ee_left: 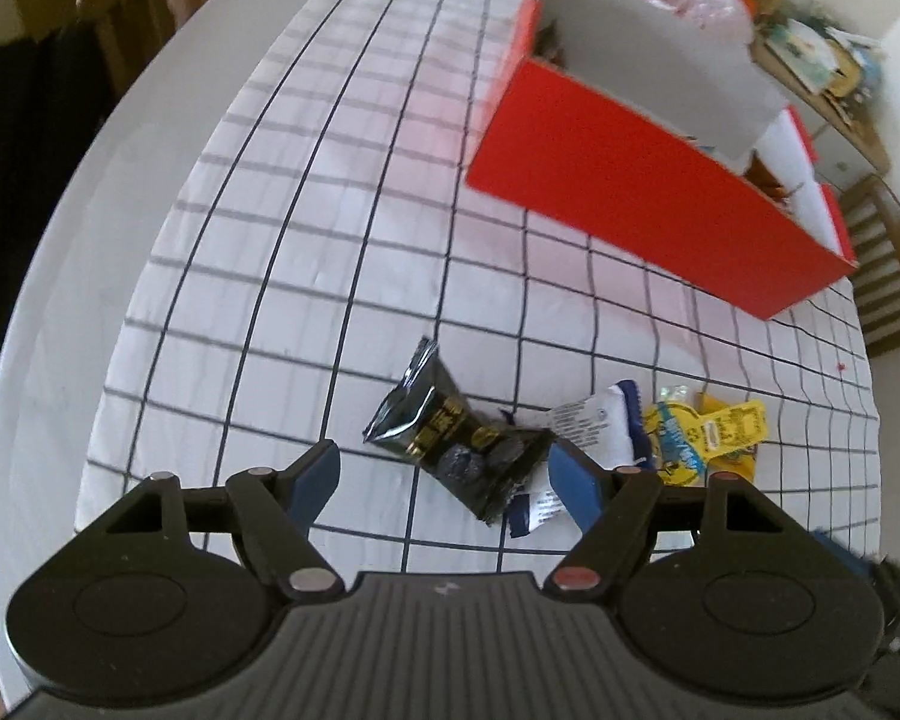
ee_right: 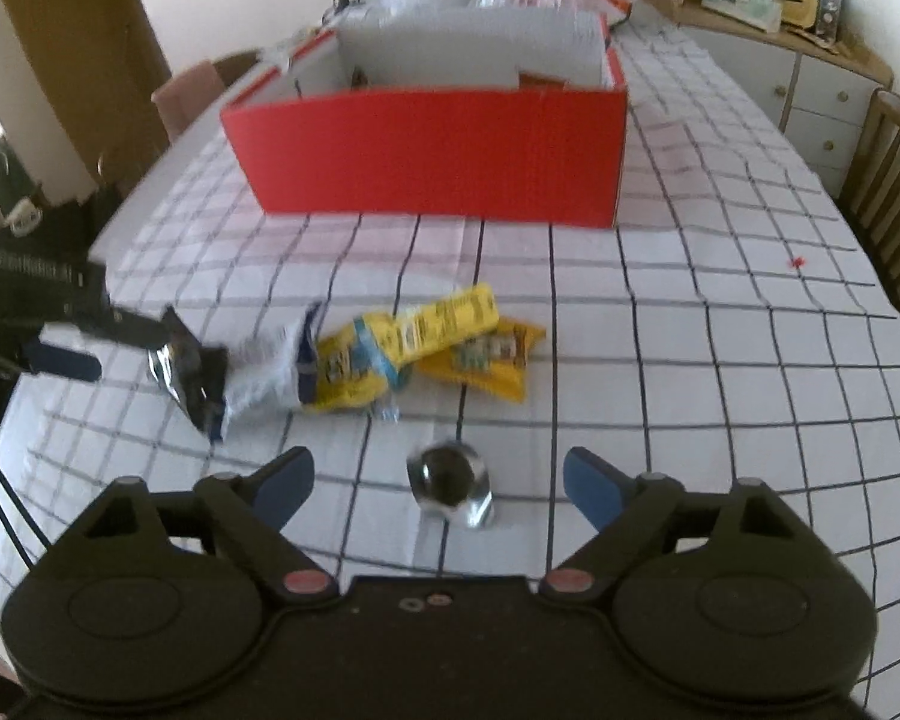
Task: Organize snacks
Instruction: 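Grasp the black printed packet with the left gripper while the right grasps the silver round item, then carry the black packet with the left gripper while the right carries the silver item to the box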
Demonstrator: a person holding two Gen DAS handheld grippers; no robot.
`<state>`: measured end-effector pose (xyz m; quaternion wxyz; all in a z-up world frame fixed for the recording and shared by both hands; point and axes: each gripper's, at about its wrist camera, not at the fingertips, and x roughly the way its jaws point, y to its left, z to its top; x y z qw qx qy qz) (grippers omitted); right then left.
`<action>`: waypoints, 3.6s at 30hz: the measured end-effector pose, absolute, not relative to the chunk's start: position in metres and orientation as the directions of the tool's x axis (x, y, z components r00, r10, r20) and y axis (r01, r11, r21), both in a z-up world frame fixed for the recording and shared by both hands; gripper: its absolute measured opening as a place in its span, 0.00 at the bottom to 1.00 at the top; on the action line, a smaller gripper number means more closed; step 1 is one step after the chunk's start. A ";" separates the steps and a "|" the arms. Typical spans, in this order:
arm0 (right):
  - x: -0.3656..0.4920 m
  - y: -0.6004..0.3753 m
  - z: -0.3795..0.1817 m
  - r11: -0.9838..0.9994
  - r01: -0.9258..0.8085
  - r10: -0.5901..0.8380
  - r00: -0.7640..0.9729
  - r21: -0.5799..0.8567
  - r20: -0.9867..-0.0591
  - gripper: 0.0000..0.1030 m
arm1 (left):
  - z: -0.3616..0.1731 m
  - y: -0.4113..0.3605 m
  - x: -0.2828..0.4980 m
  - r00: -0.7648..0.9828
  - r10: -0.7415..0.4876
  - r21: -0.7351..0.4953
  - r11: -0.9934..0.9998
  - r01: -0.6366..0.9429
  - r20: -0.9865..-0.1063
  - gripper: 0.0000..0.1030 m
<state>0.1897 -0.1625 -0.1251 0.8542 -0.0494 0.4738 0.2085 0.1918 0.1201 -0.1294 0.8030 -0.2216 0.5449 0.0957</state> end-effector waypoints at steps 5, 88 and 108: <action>0.191 -0.159 -0.142 0.901 -0.425 0.288 0.438 0.086 -0.852 0.76 | -0.141 0.128 0.198 0.359 -0.125 -0.296 0.828 -0.477 -0.925 0.74; 0.189 -0.172 -0.021 0.923 -0.334 0.376 0.665 0.193 -0.646 0.29 | -0.046 0.073 0.181 0.552 -0.103 -0.254 0.945 -0.205 -0.828 0.29; 0.266 -0.148 0.031 0.913 -0.395 0.381 0.740 0.100 -0.555 0.29 | 0.014 0.059 0.259 0.648 -0.017 -0.148 0.978 -0.148 -0.762 0.29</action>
